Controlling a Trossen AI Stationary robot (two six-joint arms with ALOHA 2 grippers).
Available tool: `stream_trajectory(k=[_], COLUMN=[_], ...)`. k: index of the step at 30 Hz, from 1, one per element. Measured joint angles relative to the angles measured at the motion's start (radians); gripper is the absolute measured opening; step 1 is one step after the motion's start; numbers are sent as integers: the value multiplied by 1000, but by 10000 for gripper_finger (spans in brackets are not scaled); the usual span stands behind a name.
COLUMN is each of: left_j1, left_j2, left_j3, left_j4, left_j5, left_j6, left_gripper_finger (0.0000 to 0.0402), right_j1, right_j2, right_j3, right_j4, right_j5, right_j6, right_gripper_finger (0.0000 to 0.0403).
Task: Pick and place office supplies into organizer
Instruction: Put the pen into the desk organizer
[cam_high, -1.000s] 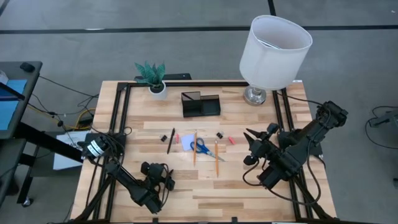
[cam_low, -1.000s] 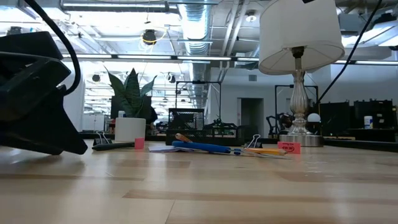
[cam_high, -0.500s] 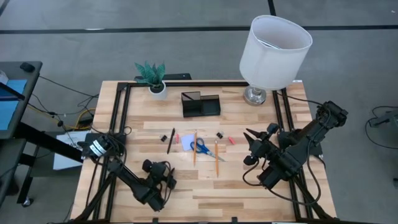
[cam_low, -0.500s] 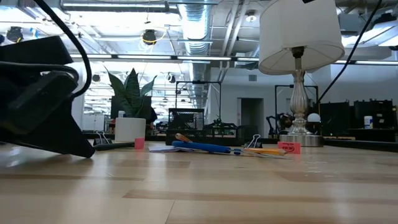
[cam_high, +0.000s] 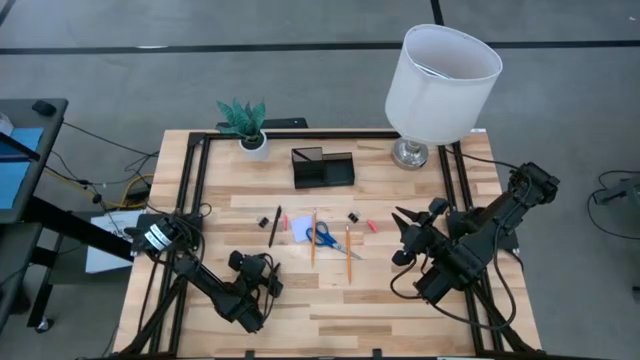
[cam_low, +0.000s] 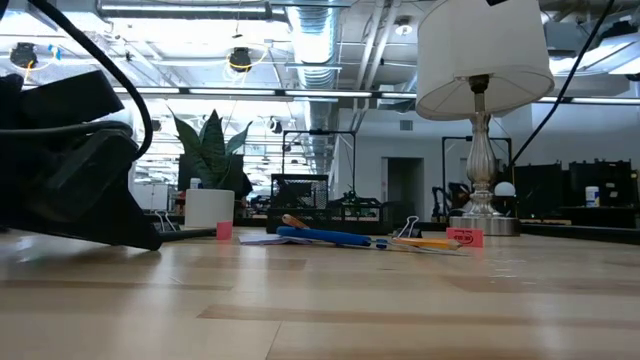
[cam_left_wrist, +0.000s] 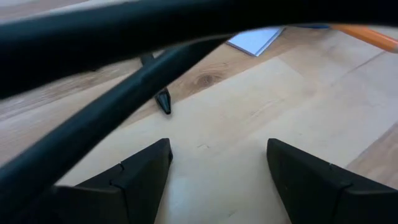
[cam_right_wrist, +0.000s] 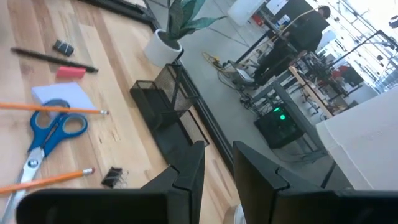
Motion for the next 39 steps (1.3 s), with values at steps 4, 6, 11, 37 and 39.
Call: stream_trajectory(k=[4,6,11,37,39], left_j1=[1,1,1,74,75], left_j2=[0,-1,0,1,1], left_j3=[0,0,0,-3,-3], left_j4=[-2,-6,-8,-160,-145], left_j5=[6,20,27,77,76], left_j6=[6,7,7,-74,-68], left_gripper_finger=[263,263,263,264,264], right_j1=[0,0,0,-15,-16], right_j2=[0,0,0,0,0], right_j3=[0,0,0,0,0], right_j4=[-3,-4,-4,-4,-4], right_j5=[-32,-48,-69,-66,-66], right_j6=[-60,-102,-223,-296,-301], right_gripper_finger=[77,77,77,77,77])
